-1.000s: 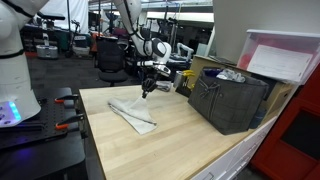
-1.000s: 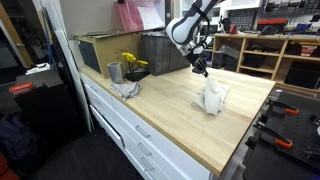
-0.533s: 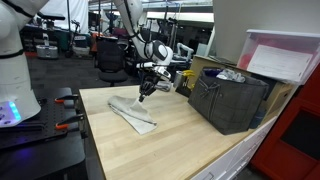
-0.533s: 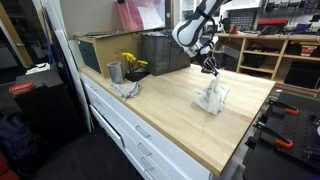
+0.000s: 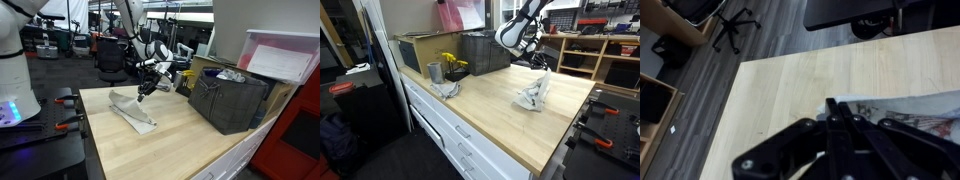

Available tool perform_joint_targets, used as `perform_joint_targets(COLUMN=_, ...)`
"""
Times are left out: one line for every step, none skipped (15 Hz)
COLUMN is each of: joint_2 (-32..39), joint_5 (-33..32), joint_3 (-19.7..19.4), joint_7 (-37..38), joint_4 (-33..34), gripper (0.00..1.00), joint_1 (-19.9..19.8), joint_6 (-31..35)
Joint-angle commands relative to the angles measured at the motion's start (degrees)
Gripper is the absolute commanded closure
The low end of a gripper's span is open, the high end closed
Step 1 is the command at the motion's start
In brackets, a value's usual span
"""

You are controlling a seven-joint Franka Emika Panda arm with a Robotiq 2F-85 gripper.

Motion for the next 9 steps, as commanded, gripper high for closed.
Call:
perform_joint_targets(joint_2=-1.0, joint_5=-0.9, joint_3=0.5, joint_7=2.0, joint_4=-1.6, gripper=0.99, joint_1=-0.5, joint_6=-2.1)
perform_joint_targets(joint_2=-1.0, joint_5=-0.8, joint_3=0.6, joint_7=2.1, joint_4=-1.9, gripper=0.99, joint_1=-0.5, joint_6=-2.3)
perform_joint_targets(joint_2=-1.1, joint_5=-0.6, joint_3=0.6, joint_7=2.5, joint_4=-2.4, gripper=0.99, joint_1=-0.5, joint_6=-2.3)
perform_joint_targets(joint_2=-1.1, joint_5=-0.5, joint_3=0.6, joint_7=3.1, joint_4=-2.8, gripper=0.99, joint_1=-0.6, joint_6=-2.4)
perform_joint_targets(joint_2=-1.3, joint_5=0.0, joint_3=0.5, joint_7=4.1, joint_4=-3.5, gripper=0.99, joint_1=-0.7, joint_6=-2.4)
perform_joint_targets(joint_2=-1.5, joint_5=0.4, joint_3=0.4, joint_7=5.2, joint_4=-4.0, gripper=0.99, joint_1=-0.7, joint_6=-2.5)
perform_joint_targets(joint_2=-1.7, joint_5=1.1, joint_3=0.3, joint_7=6.9, joint_4=-4.6, gripper=0.98, joint_1=-0.8, joint_6=-2.6)
perform_joint_targets(joint_2=-1.8, joint_5=1.6, joint_3=0.3, joint_7=8.0, joint_4=-5.1, gripper=0.72, joint_1=-0.8, joint_6=-2.6)
perform_joint_targets(joint_2=-2.1, joint_5=1.9, joint_3=0.3, joint_7=9.1, joint_4=-5.4, gripper=0.71, joint_1=-0.7, joint_6=-2.9)
